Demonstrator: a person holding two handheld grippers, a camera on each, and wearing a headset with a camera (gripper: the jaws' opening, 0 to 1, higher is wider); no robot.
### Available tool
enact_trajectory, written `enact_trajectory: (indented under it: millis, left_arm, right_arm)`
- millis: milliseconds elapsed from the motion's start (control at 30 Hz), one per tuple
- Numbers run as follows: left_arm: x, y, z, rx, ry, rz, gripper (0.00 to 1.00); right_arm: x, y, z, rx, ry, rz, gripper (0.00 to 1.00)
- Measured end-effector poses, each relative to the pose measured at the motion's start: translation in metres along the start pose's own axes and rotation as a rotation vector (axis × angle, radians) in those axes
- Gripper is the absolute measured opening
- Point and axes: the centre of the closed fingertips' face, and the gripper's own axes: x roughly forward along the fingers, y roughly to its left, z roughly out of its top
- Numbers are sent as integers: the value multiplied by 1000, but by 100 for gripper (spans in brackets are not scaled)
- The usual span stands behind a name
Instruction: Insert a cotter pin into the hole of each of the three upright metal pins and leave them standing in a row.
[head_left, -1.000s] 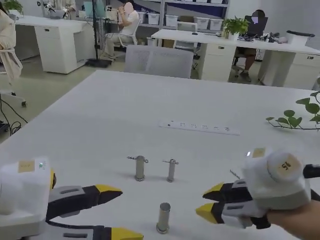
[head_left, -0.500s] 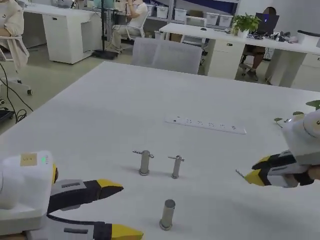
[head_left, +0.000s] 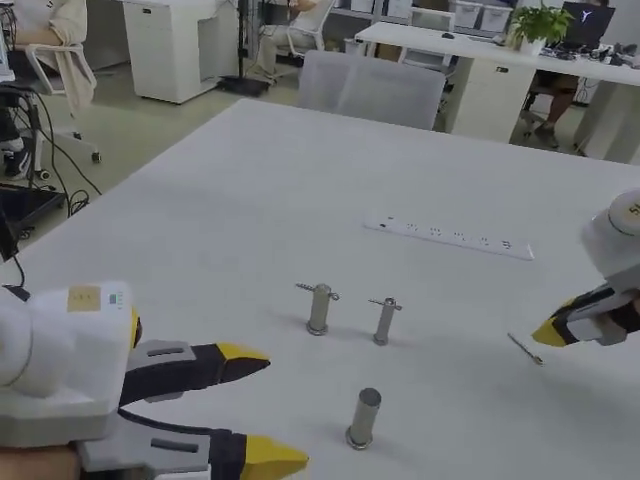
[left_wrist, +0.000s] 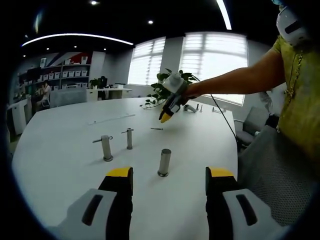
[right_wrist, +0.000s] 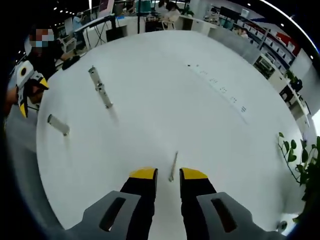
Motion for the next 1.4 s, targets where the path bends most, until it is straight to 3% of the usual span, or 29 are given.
enact_trajectory:
  millis: [333,533,1067,1100,1133,1267,1400]
  left_arm:
    - [-2,2,-2,-9,-5,4,57]
    - [-2,3,-4,-17,-6,7,56]
    - [-5,7,-10,-35,-10,11,55]
    - [-5,8,-11,-36,-7,11,54]
    - [-5,8,-11,-35,-5,12,54]
    - [-7,9,-11,-37,-8,15,54]
    - [-4,10,-12,-39,-5,14,54]
  right_arm:
    - [22,-8,-11,27,118,1,15]
    - [32,-11,-16,36,160,7,13]
    - [36,-14,-16,65,221,33,11]
    - [36,-14,-17,52,232,33,10]
    - [33,-18,-24,-4,275,32,9]
    - [34,-17,-23,57,256,53,10]
    - [35,-16,-23,-4,279,46,9]
